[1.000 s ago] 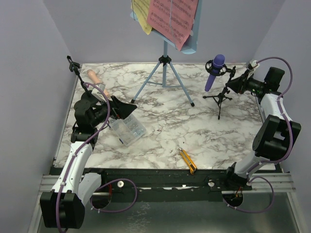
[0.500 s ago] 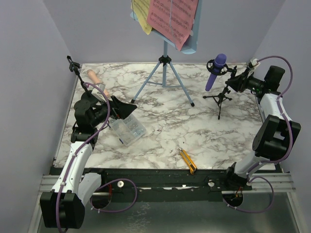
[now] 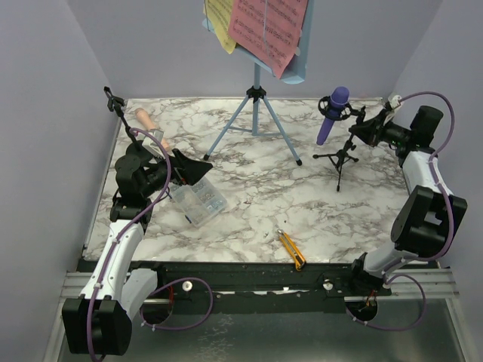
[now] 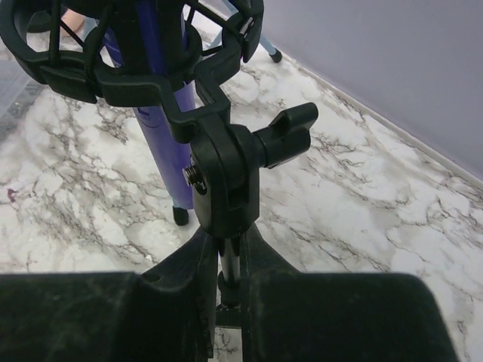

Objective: Pack up the instrument practice props
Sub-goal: Pick up the microphone stand with the microphone from the center of the board, then place the microphone stand with the microphone at the center of the board.

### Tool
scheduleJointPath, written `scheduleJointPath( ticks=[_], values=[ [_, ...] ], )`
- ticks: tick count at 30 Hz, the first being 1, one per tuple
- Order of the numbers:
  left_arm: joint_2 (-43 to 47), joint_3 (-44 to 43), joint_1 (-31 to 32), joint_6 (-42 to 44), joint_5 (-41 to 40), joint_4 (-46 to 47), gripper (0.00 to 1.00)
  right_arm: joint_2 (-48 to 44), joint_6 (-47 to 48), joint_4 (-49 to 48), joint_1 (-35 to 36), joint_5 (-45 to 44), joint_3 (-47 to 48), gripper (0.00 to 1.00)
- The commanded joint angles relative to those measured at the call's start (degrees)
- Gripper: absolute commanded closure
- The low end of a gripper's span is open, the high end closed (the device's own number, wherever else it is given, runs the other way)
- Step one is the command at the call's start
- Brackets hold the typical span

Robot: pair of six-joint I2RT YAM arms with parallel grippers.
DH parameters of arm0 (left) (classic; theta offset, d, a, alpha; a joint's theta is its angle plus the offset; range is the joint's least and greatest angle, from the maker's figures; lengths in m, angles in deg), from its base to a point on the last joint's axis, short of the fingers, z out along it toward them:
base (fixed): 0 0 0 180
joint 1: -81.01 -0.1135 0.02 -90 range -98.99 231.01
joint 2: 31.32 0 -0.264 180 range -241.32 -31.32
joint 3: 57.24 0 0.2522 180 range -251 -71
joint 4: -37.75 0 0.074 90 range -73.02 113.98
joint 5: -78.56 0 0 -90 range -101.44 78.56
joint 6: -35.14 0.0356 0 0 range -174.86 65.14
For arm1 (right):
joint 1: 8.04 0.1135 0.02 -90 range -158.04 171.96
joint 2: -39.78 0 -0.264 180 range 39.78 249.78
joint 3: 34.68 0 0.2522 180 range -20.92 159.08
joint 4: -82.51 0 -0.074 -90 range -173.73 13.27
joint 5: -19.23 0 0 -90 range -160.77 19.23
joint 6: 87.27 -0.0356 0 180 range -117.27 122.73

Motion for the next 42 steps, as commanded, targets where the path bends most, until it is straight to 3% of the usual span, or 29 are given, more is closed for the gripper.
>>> scheduleJointPath(
  ticks=[1,14,22,33,42],
  values=[
    [0.77,0.74,0.24,0.50,0.46,0.92,0.01,-5.68,-1.78,-5.24,0.32,5.02,-2.37,1.00],
    [0.46,0.70,0.30,0.42,0.59,0.97,0.01,-16.21,-11.86,-4.16,0.62,14.05,-7.35,1.00],
    [0.34,0.72,0.25,0.48,0.92,1.03,0.01,-21.94,-3.38,4.80,5.60,16.12,-11.57,1.00],
    [-0.06,0.83,0.22,0.50,2.86,2.23,0.01,-24.78,-4.00,-1.08,10.80,18.34,-19.29,1.00],
    [-1.13,1.23,1.10,-1.35,7.32,6.32,0.01,-26.71,2.55,4.57,13.37,19.16,-21.00,1.00]
  ],
)
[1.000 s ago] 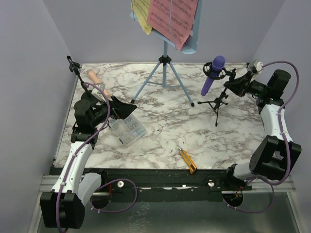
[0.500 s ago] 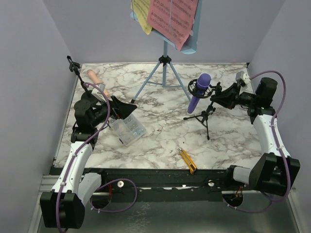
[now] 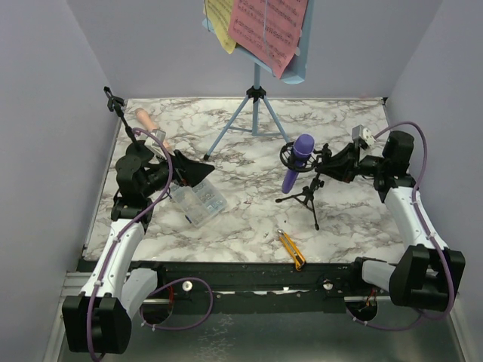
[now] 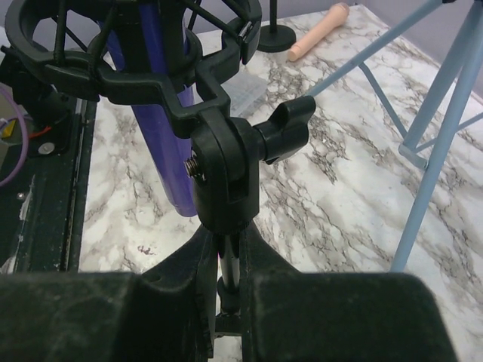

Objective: Pack up the instrument practice props
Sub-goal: Place the microphone stand with the microphone at the center of the board.

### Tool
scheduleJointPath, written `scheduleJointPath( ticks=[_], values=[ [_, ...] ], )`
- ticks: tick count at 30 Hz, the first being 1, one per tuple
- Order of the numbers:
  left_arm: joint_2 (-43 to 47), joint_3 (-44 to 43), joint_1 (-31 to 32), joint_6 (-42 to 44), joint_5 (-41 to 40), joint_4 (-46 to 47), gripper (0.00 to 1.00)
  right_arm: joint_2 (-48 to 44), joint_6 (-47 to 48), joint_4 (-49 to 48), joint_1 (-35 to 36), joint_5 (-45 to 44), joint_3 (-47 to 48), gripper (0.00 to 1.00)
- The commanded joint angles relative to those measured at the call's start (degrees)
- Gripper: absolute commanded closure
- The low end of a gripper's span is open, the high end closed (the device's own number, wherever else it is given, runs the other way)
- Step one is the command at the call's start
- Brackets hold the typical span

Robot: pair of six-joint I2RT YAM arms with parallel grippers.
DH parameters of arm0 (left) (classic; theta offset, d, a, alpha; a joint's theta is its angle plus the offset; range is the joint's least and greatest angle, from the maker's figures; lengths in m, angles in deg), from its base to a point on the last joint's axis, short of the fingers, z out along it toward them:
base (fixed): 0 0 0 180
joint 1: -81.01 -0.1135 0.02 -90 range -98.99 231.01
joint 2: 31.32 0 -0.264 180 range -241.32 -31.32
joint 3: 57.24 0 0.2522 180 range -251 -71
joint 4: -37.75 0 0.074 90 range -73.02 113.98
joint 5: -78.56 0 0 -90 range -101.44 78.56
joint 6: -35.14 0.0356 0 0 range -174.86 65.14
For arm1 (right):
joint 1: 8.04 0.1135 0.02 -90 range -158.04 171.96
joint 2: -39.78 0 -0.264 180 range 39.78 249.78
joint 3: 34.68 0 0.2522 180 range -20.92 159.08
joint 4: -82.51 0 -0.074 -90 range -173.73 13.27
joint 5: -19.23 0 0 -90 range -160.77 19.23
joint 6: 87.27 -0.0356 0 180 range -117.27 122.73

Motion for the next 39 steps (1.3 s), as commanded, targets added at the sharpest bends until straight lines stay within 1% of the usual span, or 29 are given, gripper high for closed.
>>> scheduleJointPath(
  ticks=[1,4,8,13,15,19,22,25,27,29,32,35,39],
  values=[
    [-0.80,0.86,1.27,-1.57,5.99,5.34,0.01,-2.60,7.11,3.51,1.09,3.48,-0.11,1.00],
    [-1.09,1.38,3.19,-3.32,9.31,9.59,0.01,-3.60,10.59,6.12,1.08,2.91,-1.50,1.00],
    [-0.49,1.63,8.49,-2.31,8.86,10.95,0.01,-4.82,13.19,7.50,1.09,4.14,-3.15,1.00],
    [1.38,1.03,17.40,-0.83,3.94,11.91,0.01,-5.04,13.41,7.88,1.14,5.99,-3.42,0.98],
    [1.69,0.26,20.95,0.24,1.76,12.81,0.01,-4.88,13.27,7.35,1.11,6.52,-3.94,0.95],
    [1.18,-1.76,28.11,3.50,-3.09,15.07,0.01,-4.42,13.48,6.39,1.09,7.11,-6.42,0.95],
    [-0.85,-4.05,33.31,4.96,-6.43,16.38,0.01,-4.84,13.72,6.11,1.08,5.63,-7.66,0.93],
    [-4.01,-6.48,37.62,7.10,-8.77,17.53,0.01,-4.90,14.82,6.99,1.09,5.18,-8.04,0.83],
    [-6.26,-7.82,40.27,9.59,-10.13,17.97,0.01,-5.08,15.99,8.14,1.01,4.66,-8.15,0.74],
    [-8.01,-9.02,42.17,13.80,-10.46,18.35,0.01,-4.99,17.79,9.96,1.00,4.17,-8.05,0.61],
    [-9.88,-10.66,43.47,20.96,-10.98,18.51,0.01,-5.50,21.68,13.10,1.04,3.26,-8.04,0.38],
    [-11.66,-12.14,43.61,25.94,-10.67,18.62,0.01,-5.78,25.43,16.99,0.99,1.86,-7.07,0.28],
    [-14.17,-14.05,43.66,30.72,-9.82,18.76,0.01,-5.87,28.25,19.49,0.99,0.84,-6.29,0.23]
  ],
)
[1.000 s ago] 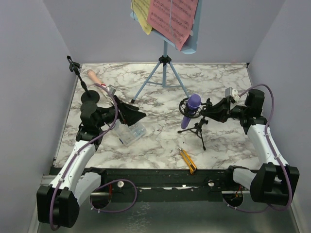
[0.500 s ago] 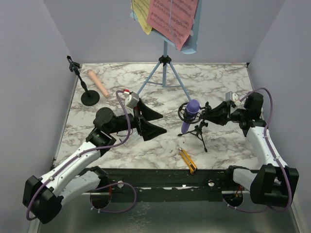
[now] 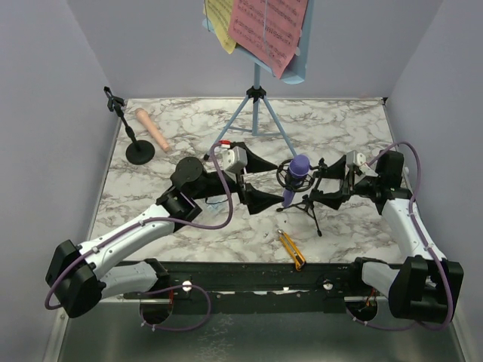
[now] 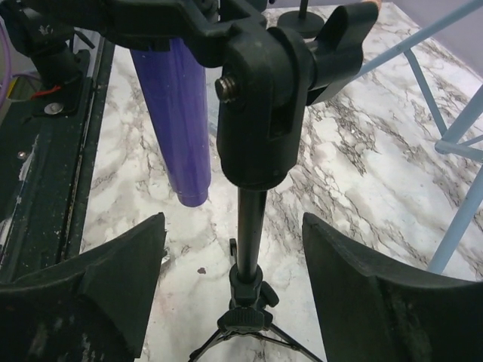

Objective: Pack up the instrument practice props
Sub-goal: Place the microphone stand with the microphone at the center of the board.

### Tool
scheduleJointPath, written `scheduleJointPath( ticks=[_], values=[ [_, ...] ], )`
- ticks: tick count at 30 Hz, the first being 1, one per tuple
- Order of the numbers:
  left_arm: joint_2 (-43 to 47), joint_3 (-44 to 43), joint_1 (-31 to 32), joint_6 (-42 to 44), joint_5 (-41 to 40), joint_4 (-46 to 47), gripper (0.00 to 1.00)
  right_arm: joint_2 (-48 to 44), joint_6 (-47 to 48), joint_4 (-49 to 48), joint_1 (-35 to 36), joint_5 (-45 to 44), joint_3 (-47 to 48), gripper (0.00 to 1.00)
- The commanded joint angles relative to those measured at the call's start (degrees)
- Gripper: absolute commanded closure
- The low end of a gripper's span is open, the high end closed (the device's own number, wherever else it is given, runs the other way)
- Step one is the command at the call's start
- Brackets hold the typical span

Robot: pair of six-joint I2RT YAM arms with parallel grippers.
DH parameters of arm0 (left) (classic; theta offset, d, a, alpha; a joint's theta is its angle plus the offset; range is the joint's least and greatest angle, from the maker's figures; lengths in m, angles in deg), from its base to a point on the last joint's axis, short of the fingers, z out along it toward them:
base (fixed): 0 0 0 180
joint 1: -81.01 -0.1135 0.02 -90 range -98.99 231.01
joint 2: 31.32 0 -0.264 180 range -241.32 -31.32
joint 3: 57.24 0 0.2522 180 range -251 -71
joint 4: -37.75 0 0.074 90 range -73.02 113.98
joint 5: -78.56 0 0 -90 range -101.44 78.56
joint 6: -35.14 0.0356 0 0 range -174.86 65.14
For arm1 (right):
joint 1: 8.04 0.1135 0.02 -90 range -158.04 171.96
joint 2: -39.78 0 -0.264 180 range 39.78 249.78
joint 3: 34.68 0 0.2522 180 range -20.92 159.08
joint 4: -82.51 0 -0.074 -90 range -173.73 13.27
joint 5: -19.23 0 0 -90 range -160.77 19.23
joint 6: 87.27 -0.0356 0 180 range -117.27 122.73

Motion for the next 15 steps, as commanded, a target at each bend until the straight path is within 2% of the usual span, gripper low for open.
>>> scheduleJointPath(
  ticks=[1,15],
  values=[
    [-2.64,-3.74,0.37,9.78,-0.35,1.92,0.01,-1.03,5.62,5.45,0.13,-1.94,1.38,0.22],
    [-12.30,-10.14,2.30,12.80,0.22,5.64,0.02,-0.27,9.46,9.27,0.19,-2.26,2.34,0.16]
  ],
)
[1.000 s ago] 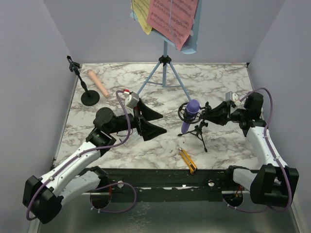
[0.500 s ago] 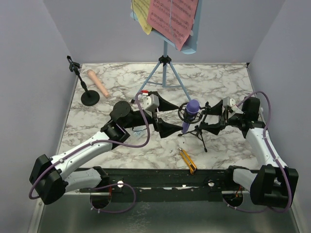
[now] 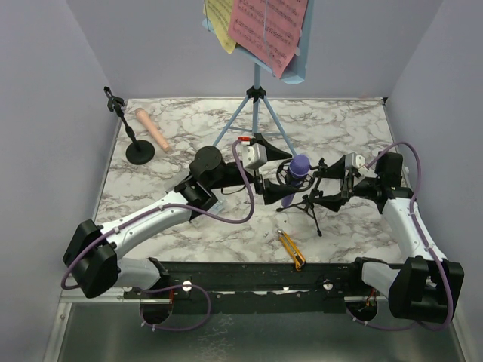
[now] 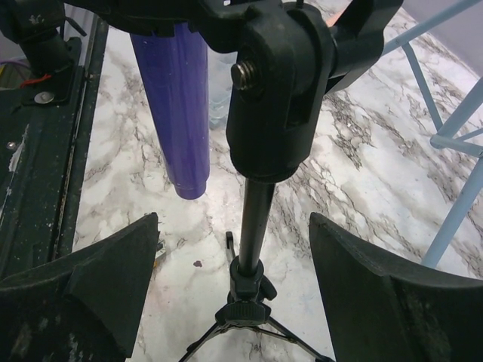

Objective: Pack up the instrument practice props
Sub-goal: Place the microphone stand with the microphone at the center of the board, then remove the microphone from the microphone stand.

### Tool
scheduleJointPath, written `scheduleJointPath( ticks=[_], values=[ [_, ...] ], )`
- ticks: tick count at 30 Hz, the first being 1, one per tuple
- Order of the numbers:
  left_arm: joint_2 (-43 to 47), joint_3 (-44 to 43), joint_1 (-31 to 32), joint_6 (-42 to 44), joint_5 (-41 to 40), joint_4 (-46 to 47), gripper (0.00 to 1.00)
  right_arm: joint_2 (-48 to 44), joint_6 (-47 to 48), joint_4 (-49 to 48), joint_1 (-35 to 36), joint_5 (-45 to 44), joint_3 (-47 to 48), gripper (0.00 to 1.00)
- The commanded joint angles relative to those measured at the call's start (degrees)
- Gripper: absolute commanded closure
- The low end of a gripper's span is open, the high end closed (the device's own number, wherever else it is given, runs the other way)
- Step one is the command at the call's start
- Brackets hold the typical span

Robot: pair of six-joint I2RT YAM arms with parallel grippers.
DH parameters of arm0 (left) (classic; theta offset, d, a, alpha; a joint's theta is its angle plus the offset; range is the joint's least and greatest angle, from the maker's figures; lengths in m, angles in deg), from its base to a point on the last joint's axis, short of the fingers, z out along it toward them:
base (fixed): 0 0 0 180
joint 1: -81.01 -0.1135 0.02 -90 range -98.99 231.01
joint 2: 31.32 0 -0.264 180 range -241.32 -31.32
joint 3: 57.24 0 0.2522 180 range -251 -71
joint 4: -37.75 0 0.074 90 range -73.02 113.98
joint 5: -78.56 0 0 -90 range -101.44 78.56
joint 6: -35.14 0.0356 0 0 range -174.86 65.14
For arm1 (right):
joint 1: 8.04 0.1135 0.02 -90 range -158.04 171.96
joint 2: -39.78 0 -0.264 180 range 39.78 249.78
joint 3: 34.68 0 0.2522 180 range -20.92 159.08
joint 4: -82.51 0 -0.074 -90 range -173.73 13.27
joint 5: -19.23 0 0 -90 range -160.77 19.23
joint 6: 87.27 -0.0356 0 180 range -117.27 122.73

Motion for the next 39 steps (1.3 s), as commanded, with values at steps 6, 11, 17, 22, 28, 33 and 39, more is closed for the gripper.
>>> scheduleJointPath(
  ticks=[6,11,17,22,28,33,39],
  values=[
    [-4.31,-2.83,1.76,-0.69,-1.15,6.00,0.04,-0.23,2.54,2.45,0.13,-0.85,1.31,0.16],
    [-5.36,-2.60,2.02,-2.41,-1.77,8.31,0.09,-0.21,2.78,2.67,0.14,-0.73,1.33,0.15],
    [-6.46,-2.87,2.04,-3.30,-3.01,9.19,0.17,-0.22,2.87,2.81,0.12,-0.63,1.27,0.15],
    [-6.70,-2.80,2.09,-3.30,-3.71,9.30,0.22,-0.26,2.95,2.82,0.17,-0.52,1.23,0.15],
    [-7.07,-3.06,2.10,-3.48,-3.88,9.39,0.27,-0.34,2.95,2.81,0.21,-0.42,1.19,0.15],
    [-7.00,-3.32,2.09,-3.63,-4.28,9.43,0.41,-0.31,2.95,2.80,0.14,-0.55,1.13,0.14],
    [-6.82,-4.11,2.06,-3.88,-4.66,9.38,0.73,-0.31,3.02,2.70,0.14,-0.66,1.16,0.14]
  ],
)
